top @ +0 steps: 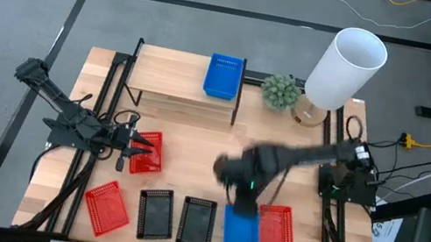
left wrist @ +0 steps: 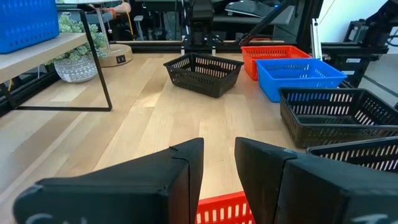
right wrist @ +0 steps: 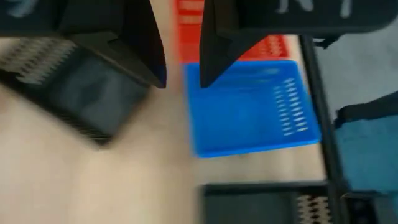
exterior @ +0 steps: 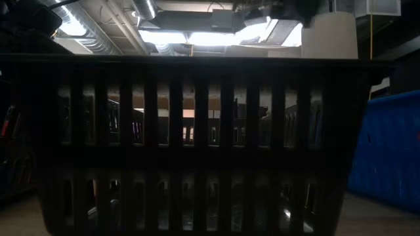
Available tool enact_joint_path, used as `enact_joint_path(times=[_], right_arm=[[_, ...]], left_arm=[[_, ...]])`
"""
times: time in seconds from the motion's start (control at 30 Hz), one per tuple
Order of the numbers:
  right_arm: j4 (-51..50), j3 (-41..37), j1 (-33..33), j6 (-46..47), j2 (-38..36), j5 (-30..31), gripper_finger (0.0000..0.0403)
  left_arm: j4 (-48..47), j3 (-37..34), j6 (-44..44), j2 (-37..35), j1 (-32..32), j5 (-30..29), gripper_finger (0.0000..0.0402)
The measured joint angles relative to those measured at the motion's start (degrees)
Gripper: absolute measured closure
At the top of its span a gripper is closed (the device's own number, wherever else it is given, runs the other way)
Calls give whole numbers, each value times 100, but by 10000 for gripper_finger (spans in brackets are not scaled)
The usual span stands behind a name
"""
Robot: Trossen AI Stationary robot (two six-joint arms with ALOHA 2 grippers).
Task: Stack baskets on shelf by color
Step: Stack the blue bin on top of the stacked blue bins on the shelf
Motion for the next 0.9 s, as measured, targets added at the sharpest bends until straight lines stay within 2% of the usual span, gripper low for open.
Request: enact_joint_path(times=[0.17, 0.3, 0.43, 0.6, 0.73, 0.9], right_arm=[[1227, -753, 922, 1292, -2, -414, 307], [1885, -1190, 1473, 1719, -4, -192, 307], [2230, -1722, 1863, 1290, -2, -87, 307], [2767, -2418, 2039, 843, -2, -170, 307], [2808, -2563, 2060, 876, -2, -638, 307], [3029, -2489, 2077, 1149, -2, -487, 313]], left_arm=[[0, 0, -134, 0, 0, 2, 317], [0, 0, -136, -2, 0, 1, 317], [0, 0, -135, 0, 0, 0, 317], [1, 0, -137, -1, 0, 0, 317], [0, 0, -139, 0, 0, 0, 317], [2, 0, -135, -1, 0, -71, 317]])
